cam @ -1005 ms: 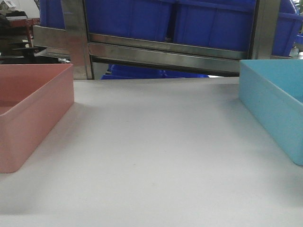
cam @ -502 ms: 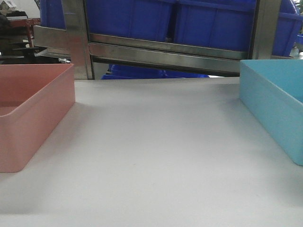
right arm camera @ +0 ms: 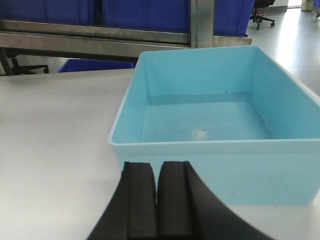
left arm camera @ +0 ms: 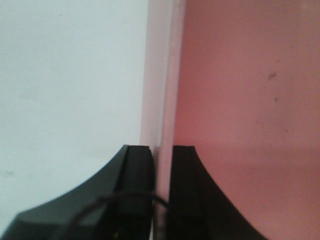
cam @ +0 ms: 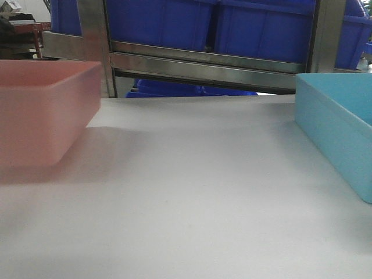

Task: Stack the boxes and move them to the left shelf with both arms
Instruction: 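Grip the pink tub wall with the left gripper and lift it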

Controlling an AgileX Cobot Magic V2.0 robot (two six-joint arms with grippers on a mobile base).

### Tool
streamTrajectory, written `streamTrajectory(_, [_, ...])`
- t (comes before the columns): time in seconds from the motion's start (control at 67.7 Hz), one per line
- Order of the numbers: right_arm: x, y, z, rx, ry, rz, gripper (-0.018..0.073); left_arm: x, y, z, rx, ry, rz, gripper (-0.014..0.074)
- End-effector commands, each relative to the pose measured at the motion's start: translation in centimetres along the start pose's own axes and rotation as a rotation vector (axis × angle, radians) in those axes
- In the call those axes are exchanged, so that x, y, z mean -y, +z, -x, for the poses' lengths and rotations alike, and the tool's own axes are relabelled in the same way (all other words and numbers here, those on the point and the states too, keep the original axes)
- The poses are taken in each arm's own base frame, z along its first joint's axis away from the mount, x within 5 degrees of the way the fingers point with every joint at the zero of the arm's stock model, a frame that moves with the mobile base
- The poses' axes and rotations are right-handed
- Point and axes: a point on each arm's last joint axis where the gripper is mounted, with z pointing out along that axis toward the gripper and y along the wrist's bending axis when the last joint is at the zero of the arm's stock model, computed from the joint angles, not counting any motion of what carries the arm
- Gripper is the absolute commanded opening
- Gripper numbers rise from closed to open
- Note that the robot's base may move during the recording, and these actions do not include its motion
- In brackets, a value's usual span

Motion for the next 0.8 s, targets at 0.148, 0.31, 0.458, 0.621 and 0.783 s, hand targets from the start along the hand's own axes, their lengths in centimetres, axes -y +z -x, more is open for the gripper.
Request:
streamTrajectory(0.148, [-0.2, 0.0, 1.4, 0.087, -0.020, 0.007, 0.0036, 6.7, -5.8, 0.1, 0.141, -0.060, -0.163, -0.0003])
streamTrajectory(0.31, [-0.2, 0.0, 1.4, 0.087, -0.020, 0.007, 0.0036, 11.2, -5.8, -0.8, 0.113, -0.016, -0.204, -0.0003])
streamTrajectory(0.458, [-0.2, 0.0, 1.4, 0.087, -0.020, 0.007, 0.0036, 15.0, -5.1, -1.6, 0.094, -0.009, -0.221, -0.0003])
streamTrajectory(0.621, [-0.2, 0.0, 1.4, 0.087, -0.020, 0.007, 0.0036, 18.5, -4.5, -2.4, 0.118, 0.022, -0.200, -0.0003])
streamTrajectory(0.783, [-0.2, 0.0, 1.4, 0.087, -0.020, 0.007, 0.0036, 20.7, -3.5, -3.2, 0.134, 0.029, -0.130, -0.0003])
